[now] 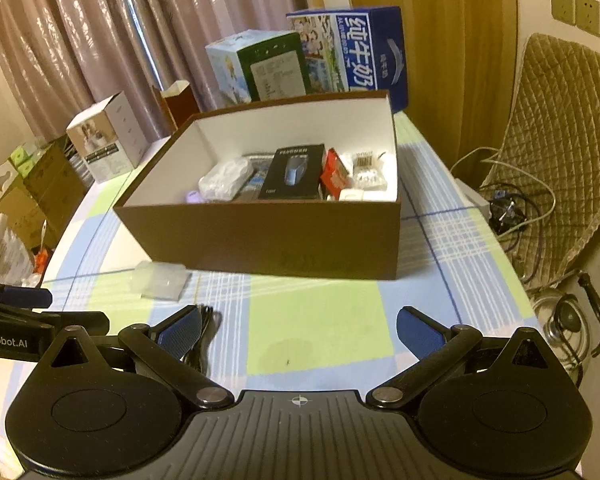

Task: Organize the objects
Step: 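Withdraw both open tools from the box back toward the table, then grasp the clear plastic container with the left tool while the right tool grasps the black USB cable, then lift the clear container and USB cable off the table, then carry the clear container and USB cable into the box and release both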

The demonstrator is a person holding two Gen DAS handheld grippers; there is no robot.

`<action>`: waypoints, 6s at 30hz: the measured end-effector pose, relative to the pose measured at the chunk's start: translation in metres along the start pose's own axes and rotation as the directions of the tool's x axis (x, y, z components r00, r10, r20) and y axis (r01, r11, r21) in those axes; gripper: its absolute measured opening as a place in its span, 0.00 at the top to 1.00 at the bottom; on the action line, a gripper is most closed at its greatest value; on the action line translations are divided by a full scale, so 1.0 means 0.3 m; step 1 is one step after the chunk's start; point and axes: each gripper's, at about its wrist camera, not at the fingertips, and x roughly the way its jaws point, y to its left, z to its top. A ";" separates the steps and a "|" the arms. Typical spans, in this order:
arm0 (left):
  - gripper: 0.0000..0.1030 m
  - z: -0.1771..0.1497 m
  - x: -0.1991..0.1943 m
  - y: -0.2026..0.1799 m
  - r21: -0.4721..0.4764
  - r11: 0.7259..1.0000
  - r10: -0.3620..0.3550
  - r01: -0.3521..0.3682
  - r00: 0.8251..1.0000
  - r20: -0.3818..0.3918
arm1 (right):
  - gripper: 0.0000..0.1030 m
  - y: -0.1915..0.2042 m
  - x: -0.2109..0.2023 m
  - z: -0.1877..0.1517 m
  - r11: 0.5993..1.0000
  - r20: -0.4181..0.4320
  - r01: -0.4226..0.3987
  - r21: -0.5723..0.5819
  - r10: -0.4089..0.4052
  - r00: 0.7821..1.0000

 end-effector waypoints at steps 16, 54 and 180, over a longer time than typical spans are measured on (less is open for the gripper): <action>0.04 -0.113 0.050 0.021 0.041 0.999 0.033 -0.031 0.997 -0.073 | 0.02 0.069 0.063 -0.071 0.999 -0.093 -0.027 -0.026 0.025 0.995; 0.04 -0.149 0.254 0.310 -0.034 0.992 0.119 -0.125 0.983 -0.140 | 0.60 0.303 0.478 -0.110 0.987 -0.186 -0.109 -0.119 0.086 0.979; 0.32 -0.081 0.248 0.070 0.180 0.984 -0.016 0.004 0.998 0.067 | 0.84 0.127 0.197 -0.137 0.999 0.099 -0.019 -0.051 0.024 0.995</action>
